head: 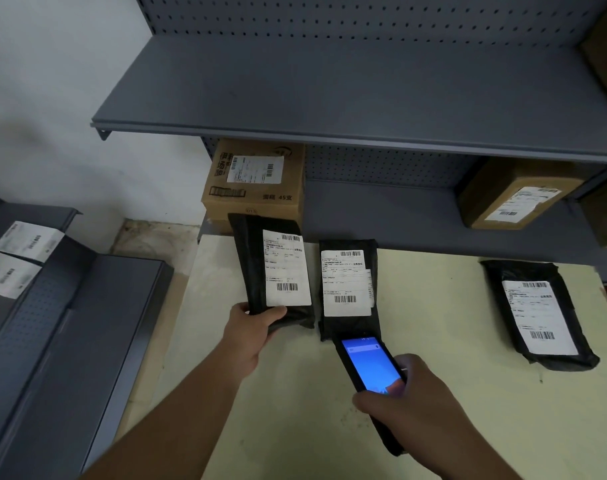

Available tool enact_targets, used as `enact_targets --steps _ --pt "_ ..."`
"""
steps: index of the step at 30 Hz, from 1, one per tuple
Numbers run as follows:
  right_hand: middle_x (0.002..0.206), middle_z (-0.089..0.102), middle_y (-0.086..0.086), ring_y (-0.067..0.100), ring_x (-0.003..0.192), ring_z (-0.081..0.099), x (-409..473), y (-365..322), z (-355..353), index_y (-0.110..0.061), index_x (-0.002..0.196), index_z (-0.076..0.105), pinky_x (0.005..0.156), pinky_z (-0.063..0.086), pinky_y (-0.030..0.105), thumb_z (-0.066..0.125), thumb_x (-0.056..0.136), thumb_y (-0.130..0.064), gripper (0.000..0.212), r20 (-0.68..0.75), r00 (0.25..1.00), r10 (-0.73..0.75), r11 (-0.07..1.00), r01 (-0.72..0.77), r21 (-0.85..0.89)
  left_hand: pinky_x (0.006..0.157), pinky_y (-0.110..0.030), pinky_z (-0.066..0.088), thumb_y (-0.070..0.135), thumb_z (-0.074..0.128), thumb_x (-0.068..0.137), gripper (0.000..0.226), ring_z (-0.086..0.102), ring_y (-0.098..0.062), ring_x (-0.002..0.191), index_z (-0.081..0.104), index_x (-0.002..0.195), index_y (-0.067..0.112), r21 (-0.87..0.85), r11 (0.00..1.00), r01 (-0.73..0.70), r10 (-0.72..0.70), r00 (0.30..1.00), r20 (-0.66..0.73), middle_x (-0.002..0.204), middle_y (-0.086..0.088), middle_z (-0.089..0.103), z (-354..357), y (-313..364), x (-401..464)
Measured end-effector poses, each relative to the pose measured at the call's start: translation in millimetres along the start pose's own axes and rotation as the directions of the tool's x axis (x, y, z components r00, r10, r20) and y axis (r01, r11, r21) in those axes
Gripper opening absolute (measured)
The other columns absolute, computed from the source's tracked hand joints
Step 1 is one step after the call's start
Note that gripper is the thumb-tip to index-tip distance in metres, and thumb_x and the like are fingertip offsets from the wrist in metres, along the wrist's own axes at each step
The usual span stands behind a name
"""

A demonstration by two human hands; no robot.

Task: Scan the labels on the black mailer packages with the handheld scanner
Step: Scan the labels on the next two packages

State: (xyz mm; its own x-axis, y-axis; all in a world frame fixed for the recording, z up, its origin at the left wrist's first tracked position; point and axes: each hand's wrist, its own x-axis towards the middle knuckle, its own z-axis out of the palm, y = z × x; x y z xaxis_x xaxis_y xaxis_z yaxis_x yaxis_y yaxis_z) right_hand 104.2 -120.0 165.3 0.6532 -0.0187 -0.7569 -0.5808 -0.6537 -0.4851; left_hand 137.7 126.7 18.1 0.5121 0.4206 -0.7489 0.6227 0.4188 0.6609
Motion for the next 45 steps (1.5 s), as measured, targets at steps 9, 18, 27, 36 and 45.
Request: enact_targets --steps 9,18,27,36,45 --pt "0.082 0.070 -0.004 0.010 0.048 0.061 -4 -11 1 -0.032 0.099 0.053 0.055 0.050 0.026 0.080 0.074 -0.036 0.037 -0.004 0.997 -0.074 0.997 0.074 -0.028 0.091 -0.034 0.058 -0.003 0.081 0.081 0.058 0.072 -0.023 0.110 0.052 0.130 0.008 -0.074 0.992 -0.098 0.107 0.987 0.119 0.124 -0.010 0.070 4 -7 -10" --pt "0.091 0.068 -0.005 0.011 0.058 0.062 -6 -18 -3 -0.028 0.100 0.057 0.056 0.050 0.028 0.080 0.070 -0.042 0.040 0.000 0.995 -0.101 0.987 0.100 -0.127 0.101 -0.045 0.057 -0.011 0.077 0.078 0.066 0.071 -0.029 0.116 0.050 0.133 0.012 -0.038 0.990 -0.138 0.143 0.960 0.242 0.129 -0.011 0.071 4 -23 -15" --pt "0.085 0.070 -0.006 0.011 0.061 0.063 -8 -12 4 -0.032 0.095 0.058 0.055 0.050 0.027 0.082 0.068 -0.042 0.037 0.006 0.995 -0.095 0.990 0.095 -0.107 0.098 -0.041 0.057 -0.011 0.078 0.078 0.067 0.071 -0.029 0.116 0.050 0.133 0.014 0.000 0.988 -0.151 0.146 0.952 0.269 0.130 -0.010 0.071 6 -31 -21" --pt "0.093 0.074 0.003 0.015 0.065 0.064 -8 -9 4 -0.022 0.104 0.060 0.058 0.051 0.031 0.080 0.065 -0.048 0.051 0.003 0.998 -0.070 0.990 0.070 -0.123 0.105 -0.050 0.055 0.010 0.087 0.059 0.078 0.072 -0.028 0.114 0.053 0.128 0.019 0.041 0.984 -0.171 0.154 0.952 0.264 0.126 -0.009 0.073 4 -33 -22" --pt "0.091 0.070 -0.001 0.015 0.064 0.065 -5 -4 1 -0.024 0.101 0.057 0.058 0.051 0.028 0.081 0.070 -0.041 0.043 -0.003 0.997 -0.071 0.992 0.070 -0.109 0.105 -0.051 0.055 0.009 0.087 0.059 0.077 0.074 -0.026 0.113 0.053 0.128 0.021 0.040 0.984 -0.175 0.157 0.947 0.281 0.125 -0.006 0.075 9 -34 -21"
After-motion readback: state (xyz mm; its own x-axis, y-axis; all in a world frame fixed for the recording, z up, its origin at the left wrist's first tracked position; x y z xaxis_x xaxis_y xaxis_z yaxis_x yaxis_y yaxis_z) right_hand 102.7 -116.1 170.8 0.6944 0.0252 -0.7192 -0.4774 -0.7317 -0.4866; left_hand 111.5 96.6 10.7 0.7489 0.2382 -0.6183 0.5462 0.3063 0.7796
